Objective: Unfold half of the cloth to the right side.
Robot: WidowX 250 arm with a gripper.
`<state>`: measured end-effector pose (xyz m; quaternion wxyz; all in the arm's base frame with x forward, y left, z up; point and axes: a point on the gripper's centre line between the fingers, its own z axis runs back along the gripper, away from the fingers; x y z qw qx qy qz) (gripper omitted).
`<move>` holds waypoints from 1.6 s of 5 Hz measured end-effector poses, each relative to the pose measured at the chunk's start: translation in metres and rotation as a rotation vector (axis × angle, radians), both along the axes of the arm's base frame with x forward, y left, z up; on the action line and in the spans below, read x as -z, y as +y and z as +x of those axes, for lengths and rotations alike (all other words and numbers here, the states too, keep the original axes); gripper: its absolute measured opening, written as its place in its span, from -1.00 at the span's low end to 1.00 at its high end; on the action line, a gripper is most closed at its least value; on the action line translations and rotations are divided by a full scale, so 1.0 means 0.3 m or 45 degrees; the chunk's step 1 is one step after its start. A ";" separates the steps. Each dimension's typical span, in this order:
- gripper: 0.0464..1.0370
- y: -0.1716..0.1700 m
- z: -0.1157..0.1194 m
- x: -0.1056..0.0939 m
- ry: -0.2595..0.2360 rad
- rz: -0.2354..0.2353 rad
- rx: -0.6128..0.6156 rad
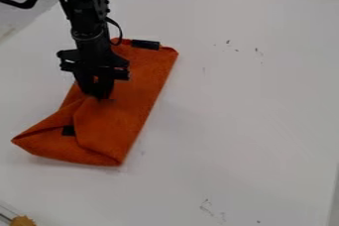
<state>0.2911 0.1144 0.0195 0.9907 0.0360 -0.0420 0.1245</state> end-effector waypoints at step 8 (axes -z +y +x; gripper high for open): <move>0.69 -0.266 0.056 -0.038 -0.109 -0.020 0.007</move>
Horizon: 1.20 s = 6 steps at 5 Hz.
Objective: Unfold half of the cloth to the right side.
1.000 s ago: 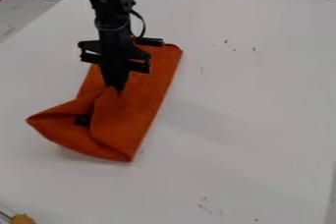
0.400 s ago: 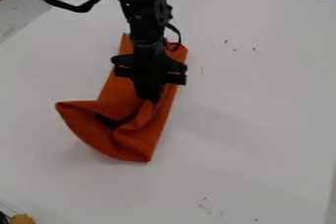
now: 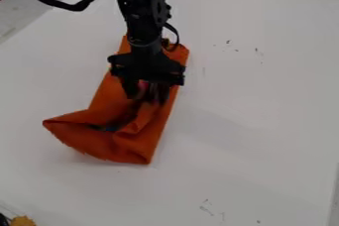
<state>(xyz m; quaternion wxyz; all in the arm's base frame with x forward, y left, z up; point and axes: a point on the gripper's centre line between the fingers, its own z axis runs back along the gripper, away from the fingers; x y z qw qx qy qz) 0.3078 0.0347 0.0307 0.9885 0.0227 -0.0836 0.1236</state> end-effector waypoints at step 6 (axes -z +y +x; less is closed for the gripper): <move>0.93 -0.017 0.057 -0.085 -0.029 0.098 0.034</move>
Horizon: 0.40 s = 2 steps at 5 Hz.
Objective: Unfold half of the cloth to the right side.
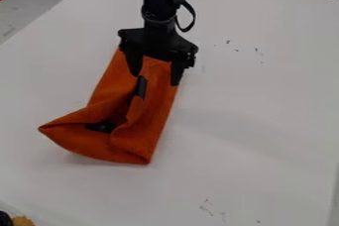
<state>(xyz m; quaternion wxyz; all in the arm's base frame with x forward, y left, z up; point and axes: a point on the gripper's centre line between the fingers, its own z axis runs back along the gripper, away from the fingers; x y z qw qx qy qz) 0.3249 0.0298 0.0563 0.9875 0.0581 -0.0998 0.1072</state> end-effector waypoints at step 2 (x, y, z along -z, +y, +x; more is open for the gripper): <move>0.93 0.020 -0.001 0.045 0.015 -0.046 -0.004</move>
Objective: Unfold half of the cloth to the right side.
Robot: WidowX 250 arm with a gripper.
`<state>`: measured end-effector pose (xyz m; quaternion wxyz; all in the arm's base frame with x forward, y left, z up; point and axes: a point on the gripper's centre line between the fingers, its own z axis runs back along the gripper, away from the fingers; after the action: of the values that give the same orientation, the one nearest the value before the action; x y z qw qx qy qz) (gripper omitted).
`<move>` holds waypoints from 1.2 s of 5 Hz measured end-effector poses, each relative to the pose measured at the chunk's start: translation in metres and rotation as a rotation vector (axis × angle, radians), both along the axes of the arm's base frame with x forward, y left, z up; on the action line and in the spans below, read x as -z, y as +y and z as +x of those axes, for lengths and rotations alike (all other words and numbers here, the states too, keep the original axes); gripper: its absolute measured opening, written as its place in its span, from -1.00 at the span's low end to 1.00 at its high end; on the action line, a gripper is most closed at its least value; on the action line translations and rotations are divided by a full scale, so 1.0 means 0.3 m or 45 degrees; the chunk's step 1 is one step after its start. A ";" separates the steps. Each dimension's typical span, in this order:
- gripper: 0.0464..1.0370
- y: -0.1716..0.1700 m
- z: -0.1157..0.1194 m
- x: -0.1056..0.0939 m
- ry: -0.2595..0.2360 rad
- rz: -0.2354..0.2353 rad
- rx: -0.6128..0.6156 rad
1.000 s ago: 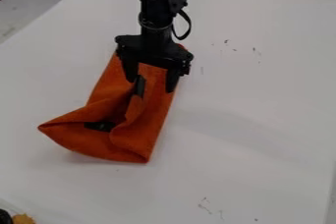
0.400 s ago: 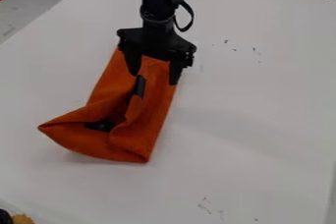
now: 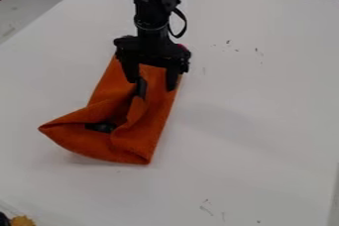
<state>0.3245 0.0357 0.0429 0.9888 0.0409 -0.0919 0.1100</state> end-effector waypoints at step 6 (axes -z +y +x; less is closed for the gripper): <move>-0.96 -0.029 0.001 0.009 0.046 0.017 0.041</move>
<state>0.3249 0.0271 0.0401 0.9917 0.0481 -0.0752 0.0927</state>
